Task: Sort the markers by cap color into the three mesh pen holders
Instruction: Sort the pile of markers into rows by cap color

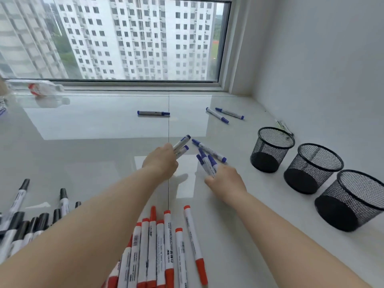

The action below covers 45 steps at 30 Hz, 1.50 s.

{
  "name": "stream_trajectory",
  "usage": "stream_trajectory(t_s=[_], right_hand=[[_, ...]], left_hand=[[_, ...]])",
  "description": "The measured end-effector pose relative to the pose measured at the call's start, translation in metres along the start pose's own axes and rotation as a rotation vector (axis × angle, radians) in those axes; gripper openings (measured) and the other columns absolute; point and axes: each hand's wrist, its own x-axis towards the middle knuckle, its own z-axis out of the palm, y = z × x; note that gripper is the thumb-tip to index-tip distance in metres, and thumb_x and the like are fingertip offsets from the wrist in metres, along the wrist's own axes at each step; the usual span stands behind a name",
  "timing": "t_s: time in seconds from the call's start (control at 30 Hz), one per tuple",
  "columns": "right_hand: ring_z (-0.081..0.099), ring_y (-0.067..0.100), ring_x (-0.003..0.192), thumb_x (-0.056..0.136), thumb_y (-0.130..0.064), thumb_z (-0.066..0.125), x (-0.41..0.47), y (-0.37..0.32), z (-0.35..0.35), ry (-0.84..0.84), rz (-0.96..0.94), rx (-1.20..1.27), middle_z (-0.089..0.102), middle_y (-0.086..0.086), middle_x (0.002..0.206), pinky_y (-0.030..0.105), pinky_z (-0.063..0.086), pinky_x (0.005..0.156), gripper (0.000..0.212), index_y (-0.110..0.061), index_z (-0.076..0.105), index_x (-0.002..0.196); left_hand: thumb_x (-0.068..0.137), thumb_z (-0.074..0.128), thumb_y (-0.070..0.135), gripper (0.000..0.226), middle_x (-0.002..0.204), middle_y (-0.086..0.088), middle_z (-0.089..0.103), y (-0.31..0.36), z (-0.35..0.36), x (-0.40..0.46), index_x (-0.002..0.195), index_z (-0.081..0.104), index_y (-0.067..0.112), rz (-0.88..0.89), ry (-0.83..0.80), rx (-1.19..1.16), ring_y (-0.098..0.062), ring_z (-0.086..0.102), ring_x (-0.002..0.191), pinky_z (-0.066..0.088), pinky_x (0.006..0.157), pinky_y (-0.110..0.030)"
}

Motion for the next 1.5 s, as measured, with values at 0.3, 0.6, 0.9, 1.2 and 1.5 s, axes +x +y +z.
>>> stream_trajectory(t_s=[0.3,0.6,0.9,1.2,1.5], right_hand=[[0.045,0.026,0.081,0.087,-0.02,0.047,-0.067,0.058,-0.046,0.052,0.169,0.093,0.054,0.01,0.105,0.028,0.034,0.065,0.028,-0.01,0.042,0.112],[0.054,0.033,0.108,0.091,-0.032,0.048,-0.12,0.098,-0.042,0.068,0.16,-0.079,0.046,0.009,0.126,0.035,0.041,0.08,0.039,-0.013,0.038,0.123],[0.038,0.028,0.12,0.094,-0.043,0.04,-0.131,0.117,-0.014,0.218,0.107,-0.315,0.032,0.006,0.138,0.035,0.035,0.095,0.057,-0.017,0.022,0.141],[0.023,0.024,0.135,0.097,-0.037,0.026,-0.126,0.124,-0.003,0.222,0.04,-0.314,0.024,-0.001,0.152,0.037,0.023,0.108,0.056,-0.018,0.013,0.148],[0.031,0.026,0.128,0.096,-0.041,0.031,-0.11,0.1,-0.032,0.257,0.008,-0.236,0.039,0.007,0.14,0.038,0.028,0.103,0.049,-0.015,0.036,0.137]], left_hand=[[0.09,0.04,0.016,0.054,0.123,-0.016,0.051,0.078,0.02,-0.099,0.141,0.022,0.015,0.007,-0.196,-0.327,-0.025,0.048,0.086,0.038,0.064,-0.029],[0.089,0.037,0.006,0.058,0.126,-0.011,0.043,0.12,0.067,-0.172,0.144,0.022,0.019,0.065,-0.055,-0.367,-0.027,0.049,0.106,0.039,0.082,-0.031],[0.095,0.039,0.019,0.057,0.146,-0.011,0.027,0.117,0.097,-0.183,0.146,0.014,0.01,0.027,0.062,-0.219,-0.028,0.024,0.133,0.021,0.111,-0.032],[0.099,0.022,0.031,0.053,0.157,0.0,0.014,0.113,0.102,-0.181,0.149,0.01,0.016,0.003,0.039,-0.157,-0.019,0.008,0.144,0.006,0.118,-0.037],[0.094,0.041,0.037,0.065,0.157,-0.003,0.012,0.109,0.059,-0.161,0.148,0.013,0.014,0.004,0.015,-0.456,-0.018,0.008,0.144,0.012,0.115,-0.033]])
